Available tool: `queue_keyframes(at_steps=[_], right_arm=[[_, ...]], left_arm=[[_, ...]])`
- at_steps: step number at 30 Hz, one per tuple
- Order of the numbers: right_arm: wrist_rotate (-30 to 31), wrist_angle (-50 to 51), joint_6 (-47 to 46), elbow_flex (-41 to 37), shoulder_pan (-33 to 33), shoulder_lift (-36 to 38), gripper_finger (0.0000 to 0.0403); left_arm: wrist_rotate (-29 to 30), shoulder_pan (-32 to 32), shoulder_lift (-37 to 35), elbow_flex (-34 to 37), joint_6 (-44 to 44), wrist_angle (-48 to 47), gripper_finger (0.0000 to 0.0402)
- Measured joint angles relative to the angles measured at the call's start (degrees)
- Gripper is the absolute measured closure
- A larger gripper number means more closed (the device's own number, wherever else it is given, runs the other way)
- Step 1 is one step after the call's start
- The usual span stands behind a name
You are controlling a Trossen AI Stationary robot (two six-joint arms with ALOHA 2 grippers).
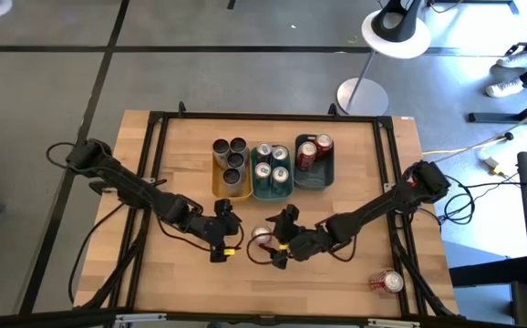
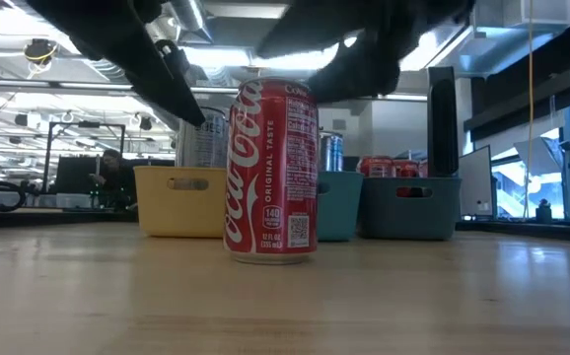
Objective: Sort soda cans
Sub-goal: Put the left red-white soda can into the blue bin
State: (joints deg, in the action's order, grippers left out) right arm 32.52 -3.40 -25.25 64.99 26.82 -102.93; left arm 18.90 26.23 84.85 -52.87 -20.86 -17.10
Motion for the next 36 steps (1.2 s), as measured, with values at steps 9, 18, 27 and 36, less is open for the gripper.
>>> queue_keyframes(at_steps=[9,18,27,36], right_arm=[[3.7,-7.5,0.1,-0.1,-0.6,-6.4,0.0010],[3.0,-8.7,0.0,-0.1,-0.6,-7.7,0.0044],[1.8,-8.6,-0.2,0.0,-0.6,-8.0,0.0113],[7.4,0.6,-1.1,-0.1,-0.1,2.9,0.0111]], left_arm=[[0.0,0.0,0.0,0.0,0.2,0.0,0.0013],[0.0,0.0,0.0,0.0,0.2,0.1,0.0013],[0.0,0.0,0.0,0.0,0.2,0.1,0.0013],[0.0,0.0,0.0,0.0,-0.5,-0.1,0.0013]])
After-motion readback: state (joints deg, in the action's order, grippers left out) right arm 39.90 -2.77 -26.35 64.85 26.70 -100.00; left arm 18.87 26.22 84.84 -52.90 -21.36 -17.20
